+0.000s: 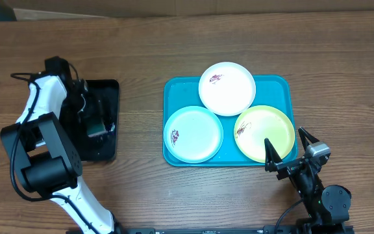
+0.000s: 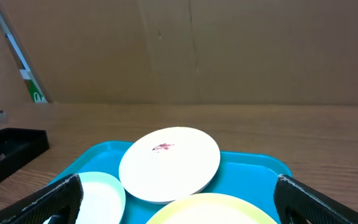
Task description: Clean dirty plates on tray and stack at the side
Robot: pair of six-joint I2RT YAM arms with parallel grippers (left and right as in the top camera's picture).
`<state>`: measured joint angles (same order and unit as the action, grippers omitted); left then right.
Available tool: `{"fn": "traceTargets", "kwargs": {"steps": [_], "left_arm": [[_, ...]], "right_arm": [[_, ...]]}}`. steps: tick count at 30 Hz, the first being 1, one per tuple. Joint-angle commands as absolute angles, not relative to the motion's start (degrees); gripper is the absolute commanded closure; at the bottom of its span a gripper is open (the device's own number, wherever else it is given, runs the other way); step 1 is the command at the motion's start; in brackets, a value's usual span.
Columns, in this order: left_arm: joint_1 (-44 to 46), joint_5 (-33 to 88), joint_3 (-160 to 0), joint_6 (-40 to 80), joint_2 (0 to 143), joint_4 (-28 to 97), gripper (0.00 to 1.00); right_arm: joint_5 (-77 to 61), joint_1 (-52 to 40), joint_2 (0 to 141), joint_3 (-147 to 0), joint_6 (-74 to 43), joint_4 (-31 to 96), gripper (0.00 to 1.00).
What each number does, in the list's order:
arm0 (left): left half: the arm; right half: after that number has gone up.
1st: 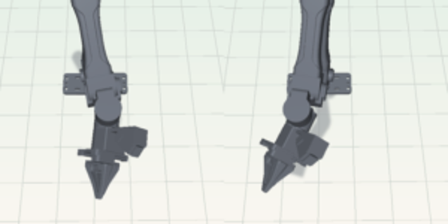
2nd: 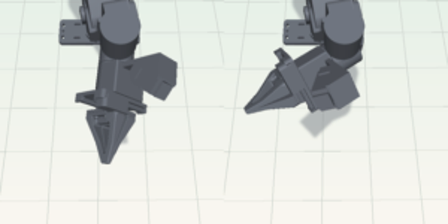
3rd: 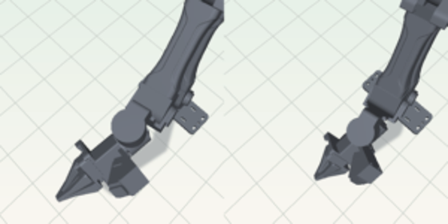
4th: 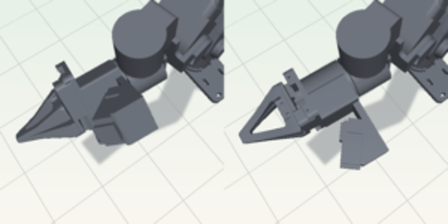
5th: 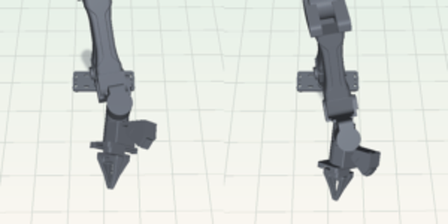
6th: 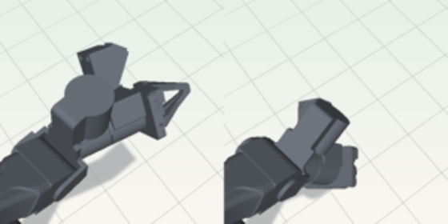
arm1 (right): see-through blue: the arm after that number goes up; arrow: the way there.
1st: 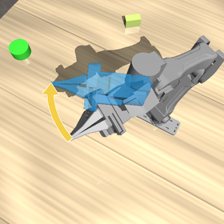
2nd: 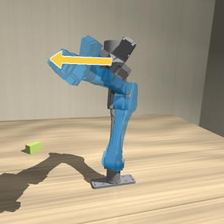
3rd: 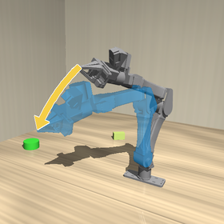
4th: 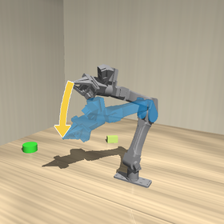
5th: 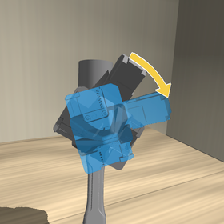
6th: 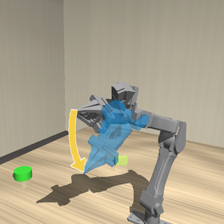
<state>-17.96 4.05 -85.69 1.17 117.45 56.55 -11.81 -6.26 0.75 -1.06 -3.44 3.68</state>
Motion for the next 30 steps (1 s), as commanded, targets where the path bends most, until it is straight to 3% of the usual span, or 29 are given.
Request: {"fn": "traceTargets", "kwargs": {"steps": [1, 4, 7, 9, 13, 15, 17, 19, 24, 26, 30], "left_arm": [[-17.32, 3.9, -89.86, 1.43, 117.86, 58.08, 0.14], [-17.32, 3.99, -90.21, 1.45, 117.86, 59.16, 0.25], [-17.3, 4.1, -90.08, 1.52, 117.86, 60.14, 0.62], [-17.3, 4.12, -90.08, 1.56, 117.86, 60.99, 0.71], [-17.3, 4.1, -89.91, 1.78, 117.86, 61.95, 0.68], [-17.32, 4.08, -89.27, 1.78, 117.86, 61.69, 0.55], [-17.32, 4.12, -88.12, 1.8, 117.86, 61.1, 0.35], [-17.32, 4.1, -87.07, 1.78, 117.86, 60.58, 0.35], [-17.32, 4.1, -84.82, 1.78, 117.86, 58.81, 0.57], [-17.32, 4.1, -84.12, 1.78, 117.86, 58.19, 0.56], [-17.32, 4.1, -82.61, 1.78, 117.86, 56.9, 0.34]], "right_arm": [[-12.03, -6.37, 0.38, -0.49, -3.81, 3.38, 0.0], [-12.03, -6.37, 0.38, -0.49, -3.79, 3.38, 0.0], [-12.03, -6.37, 0.38, -0.49, -3.79, 3.38, 0.0], [-12.03, -6.37, 0.38, -0.49, -3.81, 3.38, 0.0], [-12.03, -6.37, 0.38, -0.49, -3.79, 3.36, 0.0], [-12.03, -6.37, 0.38, -0.49, -3.81, 3.38, 0.0], [-12.03, -6.37, 0.38, -0.49, -3.81, 3.36, 0.0], [-12.03, -6.37, 0.38, -0.49, -3.79, 3.36, 0.0], [-12.03, -6.37, 0.38, -0.49, -3.81, 3.38, 0.0], [-12.03, -6.37, 0.38, -0.49, -3.79, 3.38, 0.0], [-12.03, -6.37, 0.38, -0.49, -3.79, 3.38, 0.0]]}}
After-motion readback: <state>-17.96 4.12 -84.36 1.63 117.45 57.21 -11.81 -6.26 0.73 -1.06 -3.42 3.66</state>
